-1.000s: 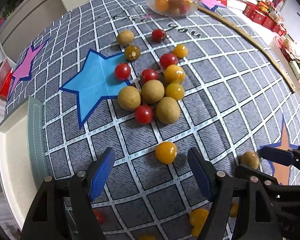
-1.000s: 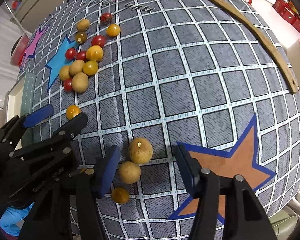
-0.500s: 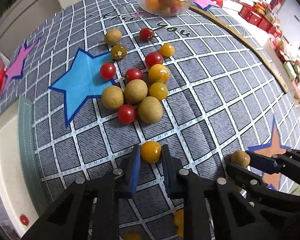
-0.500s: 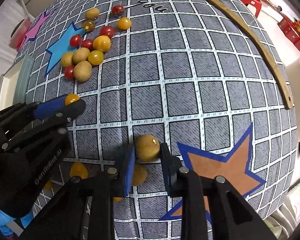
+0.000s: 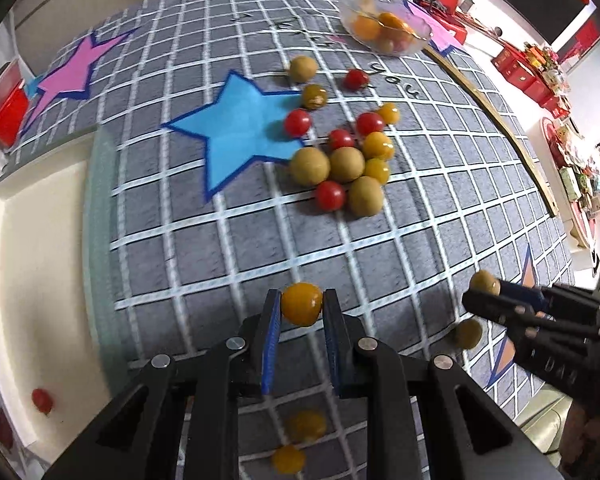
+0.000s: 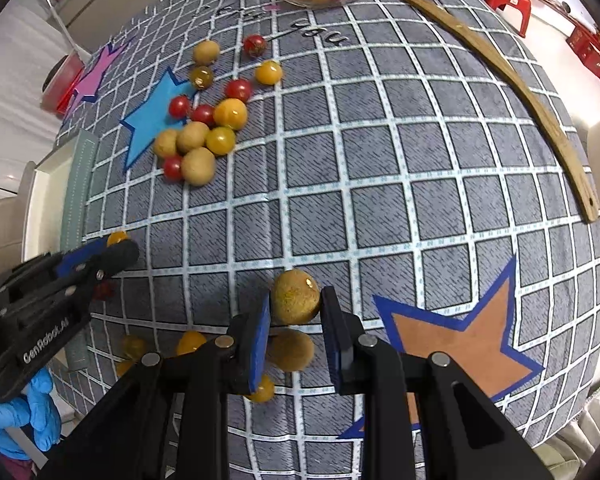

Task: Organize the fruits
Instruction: 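Grasp a yellow cherry tomato with the left tool while the right tool grasps a brown longan, then carry both fruits over the white tray and open both tools to release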

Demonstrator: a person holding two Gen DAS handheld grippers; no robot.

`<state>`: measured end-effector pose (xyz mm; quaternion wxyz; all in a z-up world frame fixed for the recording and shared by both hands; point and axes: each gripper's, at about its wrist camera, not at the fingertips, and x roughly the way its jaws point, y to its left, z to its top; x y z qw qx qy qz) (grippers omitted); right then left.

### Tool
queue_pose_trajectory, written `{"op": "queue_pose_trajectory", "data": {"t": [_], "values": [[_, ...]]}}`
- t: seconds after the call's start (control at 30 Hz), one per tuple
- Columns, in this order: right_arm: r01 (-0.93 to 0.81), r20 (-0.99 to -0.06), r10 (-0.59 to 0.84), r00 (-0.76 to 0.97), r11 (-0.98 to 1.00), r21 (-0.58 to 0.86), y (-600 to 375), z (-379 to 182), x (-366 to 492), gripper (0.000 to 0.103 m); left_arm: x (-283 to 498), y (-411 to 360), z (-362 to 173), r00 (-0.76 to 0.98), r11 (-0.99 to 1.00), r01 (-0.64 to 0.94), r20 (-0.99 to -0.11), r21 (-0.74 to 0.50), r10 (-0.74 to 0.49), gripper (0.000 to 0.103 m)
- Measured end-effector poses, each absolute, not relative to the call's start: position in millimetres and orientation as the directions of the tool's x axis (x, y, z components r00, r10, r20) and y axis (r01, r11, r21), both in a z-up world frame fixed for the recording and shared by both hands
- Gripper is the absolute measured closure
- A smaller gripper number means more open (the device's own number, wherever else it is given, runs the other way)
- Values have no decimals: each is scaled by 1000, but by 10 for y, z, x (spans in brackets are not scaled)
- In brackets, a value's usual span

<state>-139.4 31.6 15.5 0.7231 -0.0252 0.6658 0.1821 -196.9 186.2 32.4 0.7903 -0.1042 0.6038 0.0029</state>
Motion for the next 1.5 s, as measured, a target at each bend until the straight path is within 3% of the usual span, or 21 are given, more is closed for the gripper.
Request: {"op": "queue_pose_trajectory", "data": {"t": [0.57, 1.03, 1.5], "values": [[-506, -964, 263, 31, 836, 212, 1435, 253, -1446, 76, -2463, 2722, 493, 330, 930, -339, -944, -145, -27, 81], [-675, -946, 323, -15, 694, 248, 2673, 336, -1556, 76, -2882, 3675, 398, 300, 841, -539, -943, -46, 141, 81], [-712, -952, 298, -73, 652, 259, 3475, 22, -1499, 76, -2896, 3986, 102, 246, 808, -590, -954, -5, 174, 81]]}}
